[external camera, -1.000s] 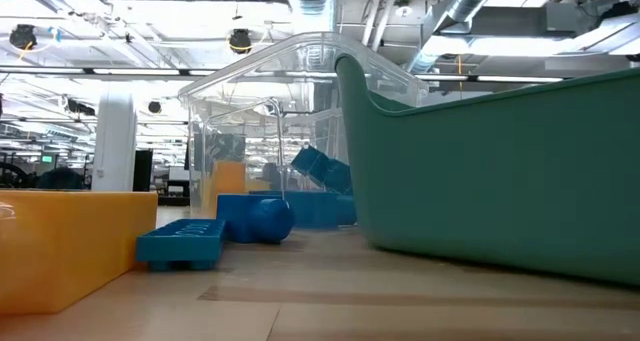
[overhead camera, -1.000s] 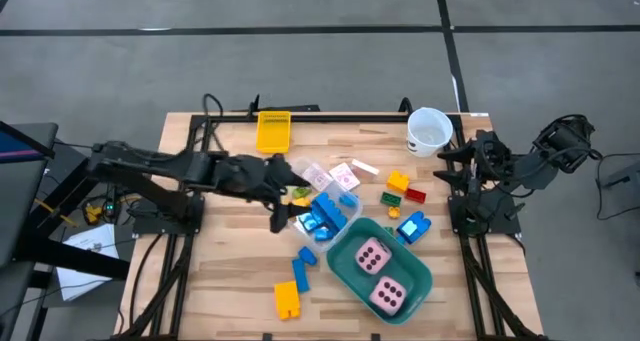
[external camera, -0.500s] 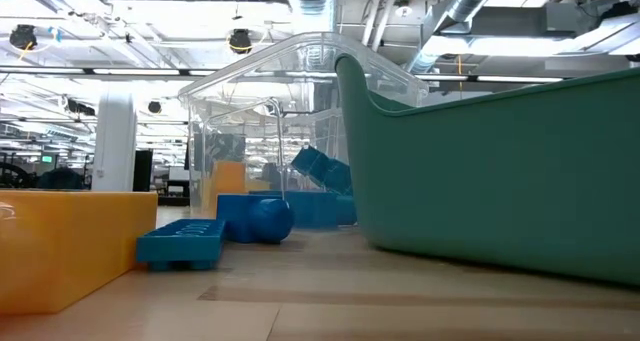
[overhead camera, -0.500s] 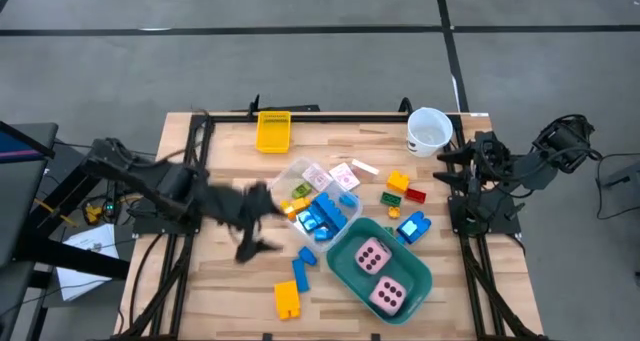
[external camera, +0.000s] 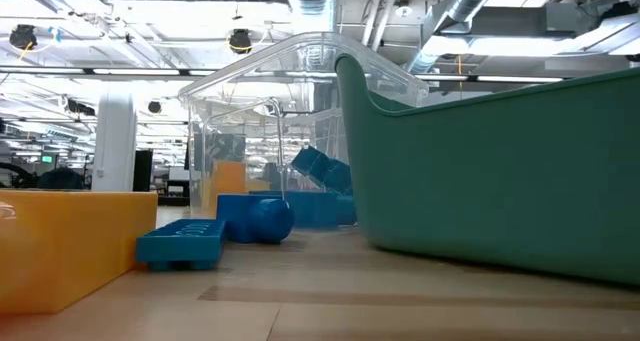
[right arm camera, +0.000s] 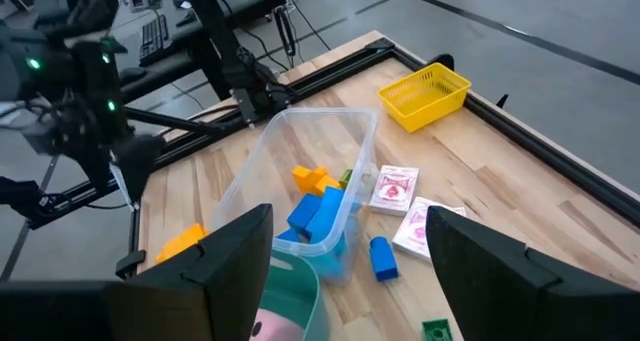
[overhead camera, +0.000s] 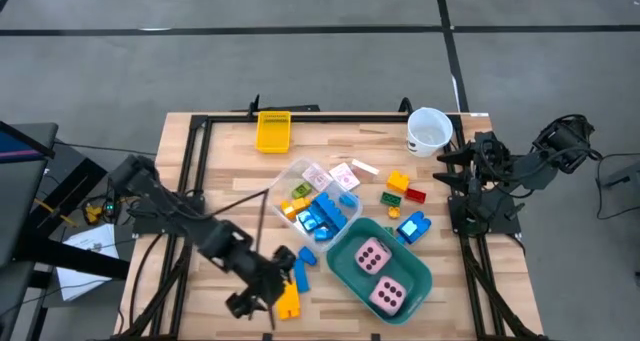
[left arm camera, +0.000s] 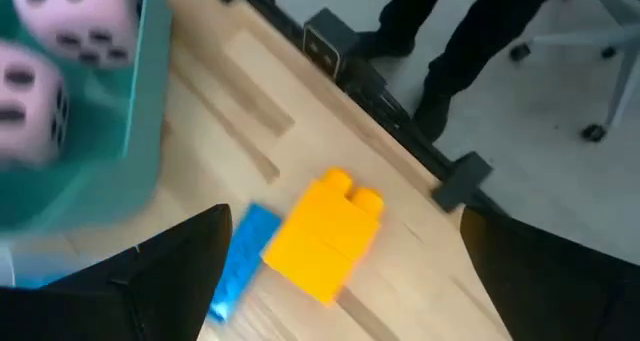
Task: Pick & Place Toys
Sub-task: Put the yellow game pieces into the transparent bin
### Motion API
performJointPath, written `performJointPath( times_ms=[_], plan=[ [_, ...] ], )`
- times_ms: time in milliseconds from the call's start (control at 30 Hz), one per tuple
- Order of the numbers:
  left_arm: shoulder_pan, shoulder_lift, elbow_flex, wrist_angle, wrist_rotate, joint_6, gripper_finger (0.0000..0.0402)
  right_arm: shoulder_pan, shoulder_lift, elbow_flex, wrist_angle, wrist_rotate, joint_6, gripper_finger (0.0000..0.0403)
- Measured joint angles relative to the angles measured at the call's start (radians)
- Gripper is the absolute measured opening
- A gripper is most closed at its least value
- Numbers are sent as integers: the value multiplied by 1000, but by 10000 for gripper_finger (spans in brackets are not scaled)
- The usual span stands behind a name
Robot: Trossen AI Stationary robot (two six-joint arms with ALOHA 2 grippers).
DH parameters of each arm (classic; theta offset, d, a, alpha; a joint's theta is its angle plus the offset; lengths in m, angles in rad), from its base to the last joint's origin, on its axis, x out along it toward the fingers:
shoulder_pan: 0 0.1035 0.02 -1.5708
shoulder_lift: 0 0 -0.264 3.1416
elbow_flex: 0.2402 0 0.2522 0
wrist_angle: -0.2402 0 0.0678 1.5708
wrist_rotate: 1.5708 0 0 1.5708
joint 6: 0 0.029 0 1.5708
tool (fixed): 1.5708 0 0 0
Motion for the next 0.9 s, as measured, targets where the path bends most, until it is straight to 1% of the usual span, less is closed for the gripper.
performJointPath(
  times_ms=[167, 267, 367, 467, 600, 767, 900],
  plan=[
    [67, 60, 1, 78, 57, 192, 388, 0, 0, 0, 0, 1, 5, 254],
    [94, 101, 1, 81, 95, 262, 388, 0, 1, 0, 0, 1, 5, 254],
    [96, 136, -17, 87, 107, 350, 387, 0, 4, 0, 0, 2, 9, 254],
    [83, 160, -64, 120, 110, 415, 382, 0, 9, 0, -2, 3, 18, 254],
    [69, 169, -157, 215, 110, 445, 371, 0, 11, 0, -3, 2, 31, 254],
    [66, 169, -278, 382, 87, 449, 358, 0, 19, 0, -3, 1, 36, 254],
    [66, 169, -339, 433, 85, 449, 349, 0, 19, 0, -6, 1, 62, 254]
  ],
)
